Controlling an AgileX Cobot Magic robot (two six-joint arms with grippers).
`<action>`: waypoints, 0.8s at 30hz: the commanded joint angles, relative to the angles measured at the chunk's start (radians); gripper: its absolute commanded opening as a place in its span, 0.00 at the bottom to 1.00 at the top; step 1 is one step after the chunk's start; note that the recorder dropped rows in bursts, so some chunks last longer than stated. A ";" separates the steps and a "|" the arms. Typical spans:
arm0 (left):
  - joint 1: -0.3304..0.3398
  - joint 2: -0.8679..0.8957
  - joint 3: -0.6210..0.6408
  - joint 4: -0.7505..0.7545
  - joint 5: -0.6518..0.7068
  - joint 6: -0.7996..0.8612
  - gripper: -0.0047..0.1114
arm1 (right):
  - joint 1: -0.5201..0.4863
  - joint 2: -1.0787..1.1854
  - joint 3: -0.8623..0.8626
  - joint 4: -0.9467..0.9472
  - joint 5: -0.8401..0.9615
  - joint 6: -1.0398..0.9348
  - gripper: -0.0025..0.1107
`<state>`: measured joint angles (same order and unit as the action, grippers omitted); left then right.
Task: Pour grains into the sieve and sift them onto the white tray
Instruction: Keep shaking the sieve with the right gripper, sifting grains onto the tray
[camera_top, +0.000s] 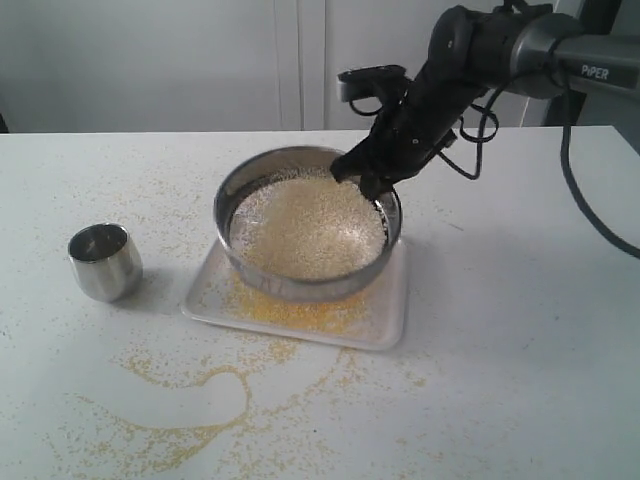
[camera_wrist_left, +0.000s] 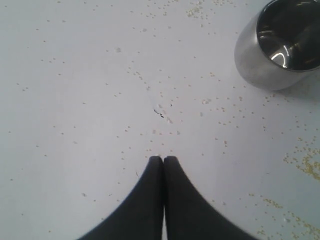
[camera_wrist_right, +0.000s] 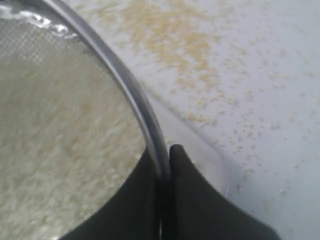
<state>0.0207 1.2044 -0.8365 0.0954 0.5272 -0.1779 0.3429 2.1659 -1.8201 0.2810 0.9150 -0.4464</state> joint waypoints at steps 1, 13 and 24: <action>0.001 -0.007 -0.001 -0.005 0.011 -0.002 0.04 | 0.020 -0.020 -0.004 -0.173 -0.031 0.262 0.02; 0.001 -0.007 -0.001 -0.005 0.011 -0.002 0.04 | 0.039 -0.016 -0.004 0.075 0.092 -0.162 0.02; 0.001 -0.007 -0.001 -0.005 0.011 -0.002 0.04 | -0.008 -0.004 -0.004 0.092 0.004 0.184 0.02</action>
<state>0.0207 1.2044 -0.8365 0.0954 0.5272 -0.1779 0.3387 2.1795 -1.8163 0.2417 0.9318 -0.1174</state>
